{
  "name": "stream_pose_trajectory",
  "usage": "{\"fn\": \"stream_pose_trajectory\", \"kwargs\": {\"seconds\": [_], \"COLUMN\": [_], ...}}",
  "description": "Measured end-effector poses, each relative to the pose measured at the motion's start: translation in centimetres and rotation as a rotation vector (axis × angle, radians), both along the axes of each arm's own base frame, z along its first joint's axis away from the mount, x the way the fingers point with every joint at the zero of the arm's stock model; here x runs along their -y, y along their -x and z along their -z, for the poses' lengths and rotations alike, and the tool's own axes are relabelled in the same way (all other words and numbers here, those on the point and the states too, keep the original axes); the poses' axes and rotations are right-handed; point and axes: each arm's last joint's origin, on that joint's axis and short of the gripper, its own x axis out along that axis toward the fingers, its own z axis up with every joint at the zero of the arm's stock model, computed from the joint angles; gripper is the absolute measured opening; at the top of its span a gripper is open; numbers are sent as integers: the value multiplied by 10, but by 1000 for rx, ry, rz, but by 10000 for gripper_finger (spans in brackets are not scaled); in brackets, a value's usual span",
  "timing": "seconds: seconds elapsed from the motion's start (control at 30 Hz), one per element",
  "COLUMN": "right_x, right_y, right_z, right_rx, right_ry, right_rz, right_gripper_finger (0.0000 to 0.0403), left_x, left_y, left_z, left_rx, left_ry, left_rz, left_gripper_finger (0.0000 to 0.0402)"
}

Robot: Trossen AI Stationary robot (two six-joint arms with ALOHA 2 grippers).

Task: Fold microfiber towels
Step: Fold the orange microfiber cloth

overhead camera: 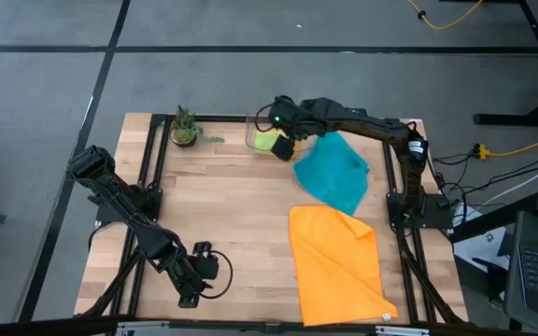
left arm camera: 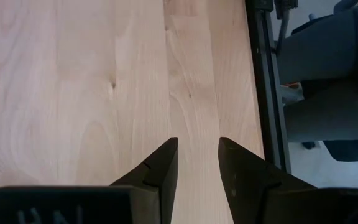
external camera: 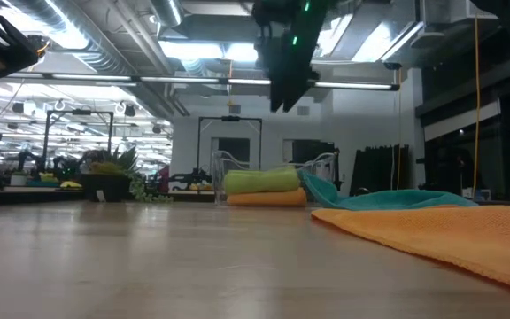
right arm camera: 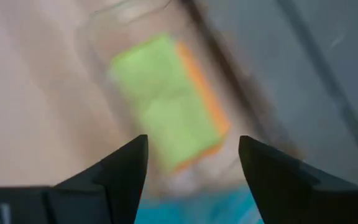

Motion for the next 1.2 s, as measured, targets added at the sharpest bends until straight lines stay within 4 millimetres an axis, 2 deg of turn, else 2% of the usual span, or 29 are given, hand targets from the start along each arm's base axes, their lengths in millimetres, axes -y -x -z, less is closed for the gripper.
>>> {"fn": "stream_pose_trajectory", "kwargs": {"seconds": [0.13,0.3,0.47,0.6,0.8,0.9,1.03,1.2], "right_x": [-24,-64,-127,-185,-248,-269,-289,-306], "right_y": [14,24,25,33,60,77,90,90], "right_z": [-14,-6,23,60,123,142,157,169], "right_rx": [-110,-280,-419,-522,-527,-536,-481,-324], "right_ry": [-131,-220,-321,-339,-325,-321,-322,-303], "right_rz": [33,71,-176,-351,-312,-249,-190,-215], "right_gripper_finger": [240,231,229,229,229,229,229,229], "left_x": [-1,-4,-7,-7,-6,-4,-4,-5], "left_y": [-1,-4,-7,-7,-8,-10,-10,-11], "left_z": [0,0,0,0,-1,-3,-4,-4], "left_rx": [11,17,17,20,30,55,59,59], "left_ry": [-12,-23,-22,-16,-2,21,25,24], "left_rz": [-9,-7,-21,-24,-27,-27,-27,-33], "left_gripper_finger": [108,108,108,108,108,108,108,108]}}
